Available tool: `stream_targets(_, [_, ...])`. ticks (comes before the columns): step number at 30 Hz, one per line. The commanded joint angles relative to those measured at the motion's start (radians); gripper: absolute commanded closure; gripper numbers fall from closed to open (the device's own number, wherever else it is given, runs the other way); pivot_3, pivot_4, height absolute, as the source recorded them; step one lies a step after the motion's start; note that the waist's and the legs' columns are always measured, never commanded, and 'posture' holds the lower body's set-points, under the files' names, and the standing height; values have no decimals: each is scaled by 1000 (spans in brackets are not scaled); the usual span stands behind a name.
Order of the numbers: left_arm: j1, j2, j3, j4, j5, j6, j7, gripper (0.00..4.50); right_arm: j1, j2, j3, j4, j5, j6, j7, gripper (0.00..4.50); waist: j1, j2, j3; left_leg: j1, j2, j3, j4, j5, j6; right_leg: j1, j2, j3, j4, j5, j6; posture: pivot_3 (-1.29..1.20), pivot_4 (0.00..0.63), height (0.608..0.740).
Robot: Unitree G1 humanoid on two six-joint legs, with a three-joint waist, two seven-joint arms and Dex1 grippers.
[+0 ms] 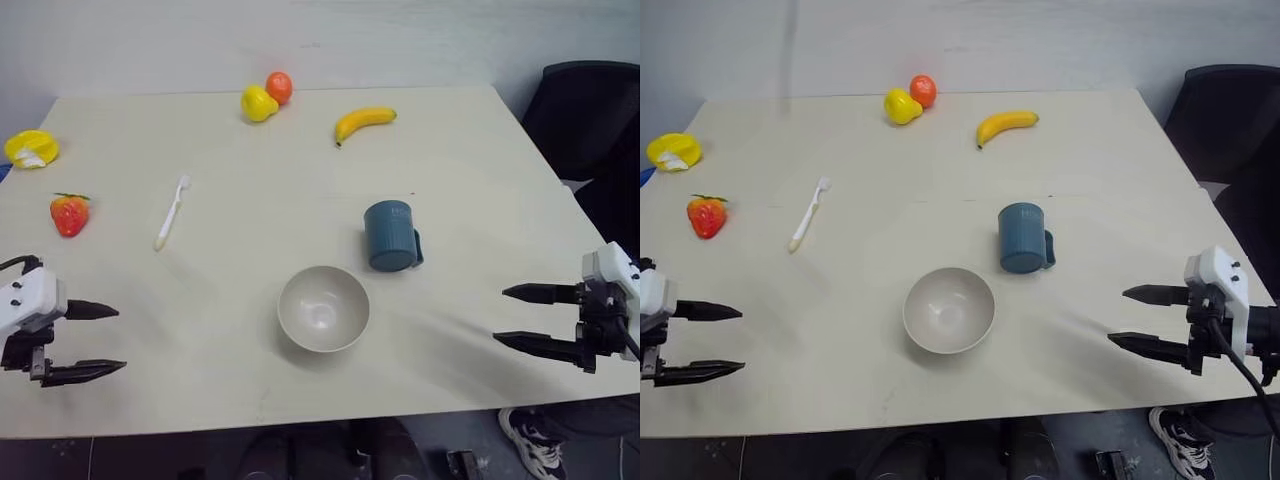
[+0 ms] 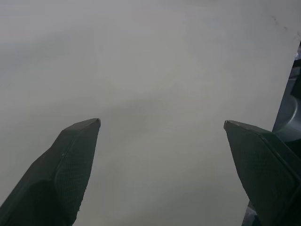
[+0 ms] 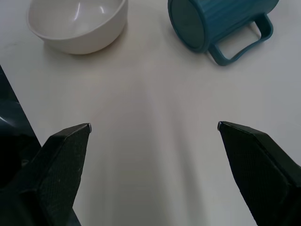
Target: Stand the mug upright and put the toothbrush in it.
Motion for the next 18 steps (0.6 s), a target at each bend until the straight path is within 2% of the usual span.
stream_targets(1, [18,-19,29,-9,19,-16,6,40,-3,15,2,-10,-8,-13,-5,0,0,0,0,0,-1,0,0,0,0,0,0,0,0,0,0,0,150,740])
stream_targets(10, [1,-56,26,5,35,-41,43,40,-6,56,18,-17,-78,-72,-61,0,1,0,0,1,-2,2,0,-1,-1,0,1,1,0,0,0,0,150,740])
stream_targets(18, [-50,-95,-1,3,21,-45,81,40,26,80,19,-80,-73,-34,-96,0,3,0,0,1,-2,3,0,-1,-1,-1,1,1,1,0,0,0,150,740])
